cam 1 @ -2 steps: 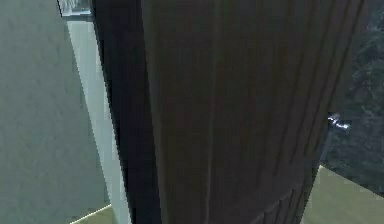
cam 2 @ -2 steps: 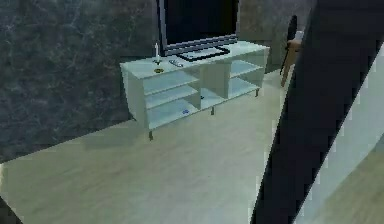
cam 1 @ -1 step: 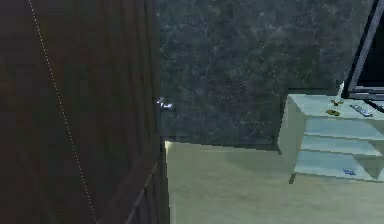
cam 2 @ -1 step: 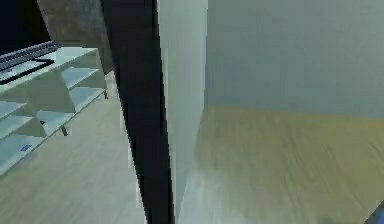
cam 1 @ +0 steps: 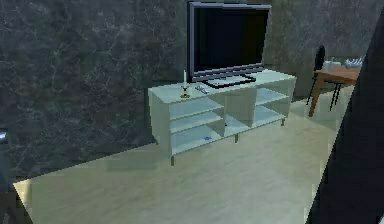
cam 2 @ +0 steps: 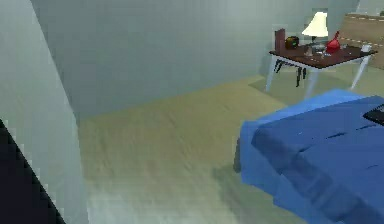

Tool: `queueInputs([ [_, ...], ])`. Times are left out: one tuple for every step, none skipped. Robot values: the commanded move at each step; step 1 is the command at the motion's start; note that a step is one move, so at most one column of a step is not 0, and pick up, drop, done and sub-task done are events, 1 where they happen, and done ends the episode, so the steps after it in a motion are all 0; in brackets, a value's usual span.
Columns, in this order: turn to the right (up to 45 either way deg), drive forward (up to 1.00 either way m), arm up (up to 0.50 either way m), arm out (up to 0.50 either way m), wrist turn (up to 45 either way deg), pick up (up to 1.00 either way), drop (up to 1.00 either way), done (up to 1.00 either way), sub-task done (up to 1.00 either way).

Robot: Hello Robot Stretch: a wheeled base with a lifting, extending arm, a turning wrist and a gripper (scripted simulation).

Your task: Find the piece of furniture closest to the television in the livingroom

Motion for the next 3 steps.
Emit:
queueInputs([
  [0.0, 0.6, 0.0, 0.0, 0.0, 0.0, 0.0, 0.0, 0.0],
  [9.0, 0.0, 0.0, 0.0, 0.0, 0.0, 0.0, 0.0, 0.0],
  [0.0, 0.65, 0.0, 0.0, 0.0, 0.0, 0.0, 0.0, 0.0],
])
